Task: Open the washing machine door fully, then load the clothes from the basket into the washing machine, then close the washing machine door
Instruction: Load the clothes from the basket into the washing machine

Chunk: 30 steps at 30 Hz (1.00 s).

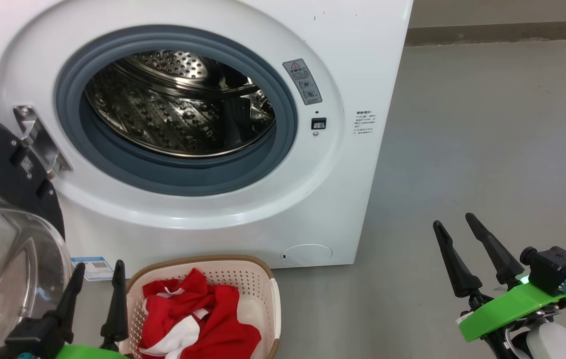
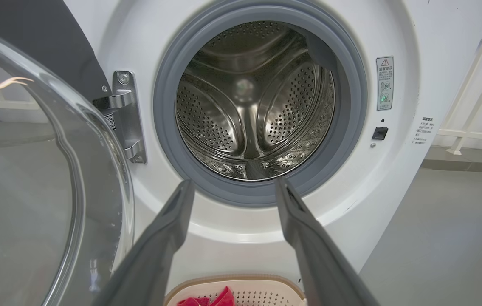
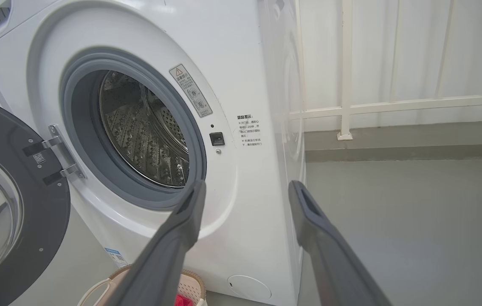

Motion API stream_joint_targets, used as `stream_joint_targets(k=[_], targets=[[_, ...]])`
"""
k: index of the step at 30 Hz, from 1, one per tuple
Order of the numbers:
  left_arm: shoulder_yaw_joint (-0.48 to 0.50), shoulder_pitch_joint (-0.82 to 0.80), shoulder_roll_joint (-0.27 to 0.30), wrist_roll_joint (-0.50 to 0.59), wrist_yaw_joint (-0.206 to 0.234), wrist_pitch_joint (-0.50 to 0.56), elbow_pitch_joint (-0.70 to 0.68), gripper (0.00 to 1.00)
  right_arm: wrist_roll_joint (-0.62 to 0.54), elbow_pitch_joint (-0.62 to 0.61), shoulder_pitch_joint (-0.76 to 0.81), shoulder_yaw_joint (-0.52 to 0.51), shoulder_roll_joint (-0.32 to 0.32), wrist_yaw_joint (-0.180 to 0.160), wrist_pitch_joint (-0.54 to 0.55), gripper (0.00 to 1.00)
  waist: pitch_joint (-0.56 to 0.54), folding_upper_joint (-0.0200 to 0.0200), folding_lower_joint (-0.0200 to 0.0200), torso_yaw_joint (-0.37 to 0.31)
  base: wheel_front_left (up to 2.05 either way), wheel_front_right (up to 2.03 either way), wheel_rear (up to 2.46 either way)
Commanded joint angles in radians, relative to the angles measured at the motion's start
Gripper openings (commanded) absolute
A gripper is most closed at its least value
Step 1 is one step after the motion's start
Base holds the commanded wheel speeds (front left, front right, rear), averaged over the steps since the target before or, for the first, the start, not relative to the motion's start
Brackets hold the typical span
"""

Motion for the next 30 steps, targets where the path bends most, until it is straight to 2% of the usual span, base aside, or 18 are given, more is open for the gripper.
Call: stream_joint_targets(k=[1, 30], targets=[[0.038, -0.027, 0.019, 0.010, -0.002, -0.012, -0.018, 1.00, -0.003, -0.025, -0.014, 0.016, -0.010, 0.002, -0.012, 1.00, 0.000, -0.0001, 0.0000, 0.000, 0.00, 0.00, 0.00], [0.037, -0.027, 0.018, 0.015, -0.004, -0.012, -0.015, 1.00, -0.005, -0.016, -0.017, 0.020, -0.013, 0.002, -0.012, 1.00, -0.001, -0.0001, 0.0000, 0.003, 0.00, 0.00, 0.00]])
